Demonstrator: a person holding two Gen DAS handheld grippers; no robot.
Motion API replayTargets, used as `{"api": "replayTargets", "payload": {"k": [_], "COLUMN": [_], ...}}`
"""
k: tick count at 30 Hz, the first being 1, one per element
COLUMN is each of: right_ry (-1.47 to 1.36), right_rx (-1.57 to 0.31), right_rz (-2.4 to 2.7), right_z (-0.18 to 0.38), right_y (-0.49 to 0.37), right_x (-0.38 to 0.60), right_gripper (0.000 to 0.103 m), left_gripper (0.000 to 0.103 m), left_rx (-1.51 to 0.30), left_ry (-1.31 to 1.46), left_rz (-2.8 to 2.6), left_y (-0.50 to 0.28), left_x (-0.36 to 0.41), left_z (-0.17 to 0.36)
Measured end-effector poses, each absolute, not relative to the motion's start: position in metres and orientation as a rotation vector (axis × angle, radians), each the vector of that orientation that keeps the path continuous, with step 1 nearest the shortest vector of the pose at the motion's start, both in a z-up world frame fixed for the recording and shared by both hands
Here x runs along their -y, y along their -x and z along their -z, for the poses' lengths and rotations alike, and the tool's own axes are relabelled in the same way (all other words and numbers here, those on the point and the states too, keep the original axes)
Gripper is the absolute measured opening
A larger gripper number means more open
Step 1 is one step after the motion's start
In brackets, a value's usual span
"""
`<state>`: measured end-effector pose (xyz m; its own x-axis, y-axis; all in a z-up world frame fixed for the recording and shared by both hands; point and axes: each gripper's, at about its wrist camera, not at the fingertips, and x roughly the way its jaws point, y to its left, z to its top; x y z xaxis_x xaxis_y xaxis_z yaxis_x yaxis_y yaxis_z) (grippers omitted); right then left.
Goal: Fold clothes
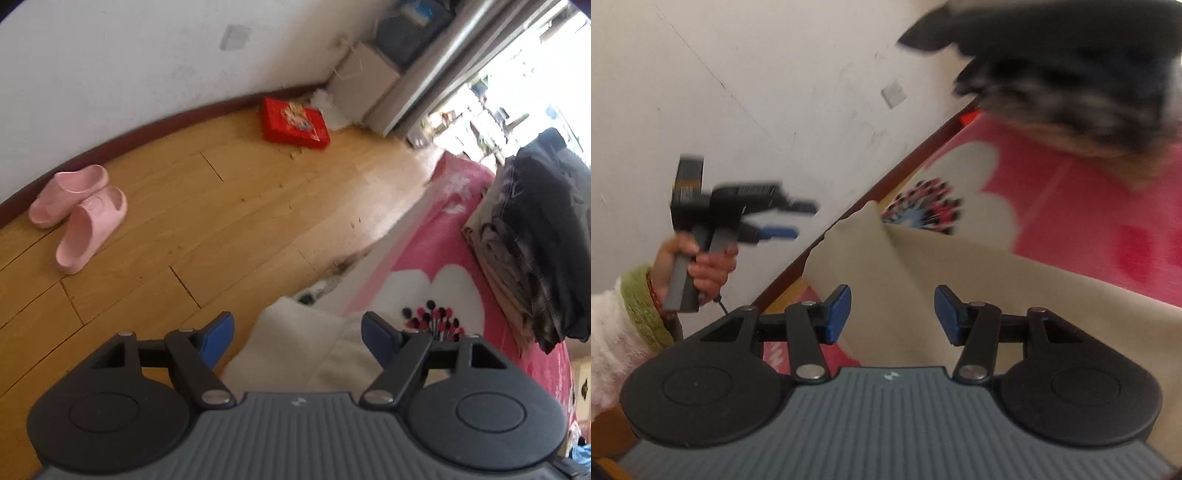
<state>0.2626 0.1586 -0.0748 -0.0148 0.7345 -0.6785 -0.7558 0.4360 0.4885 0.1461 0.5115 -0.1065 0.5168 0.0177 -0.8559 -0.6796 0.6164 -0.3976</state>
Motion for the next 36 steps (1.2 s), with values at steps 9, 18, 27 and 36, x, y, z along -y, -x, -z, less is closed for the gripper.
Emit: {"api": "replayTargets", "payload": {"k": [9, 18, 27, 36], "right_ry": [0.091, 0.113, 0.216, 0.399], "right_rx": [-1.073, -1.034, -0.925, -0.634], "right_rz": [-1.187, -1.179, -1.162, -1.246], "right_z": [0.096, 0.096, 0.091, 0.070], "right_y": [-0.250, -0.242, -0.223, -0.169], "right_x": [-0.191, -0.192, -0.202, -0.184], "right_gripper": [0.050, 0.050, 0.013, 0.005], "left_gripper": [0.077, 0.076, 0.011, 0.000], "left_rx": [-1.198, -1.341, -1.321, -1.026], "left_ry": [0.669, 0.761, 0.665, 0.663], "left_rz": [-0.454, -0.608, -0.651, -0.640], "left_y": [-0.229, -0.255, -0.249, -0.137], "left_x": [-0.490, -0.498, -0.491, -0.491], "left_z": [0.126, 0.153, 0.145, 0.082]}}
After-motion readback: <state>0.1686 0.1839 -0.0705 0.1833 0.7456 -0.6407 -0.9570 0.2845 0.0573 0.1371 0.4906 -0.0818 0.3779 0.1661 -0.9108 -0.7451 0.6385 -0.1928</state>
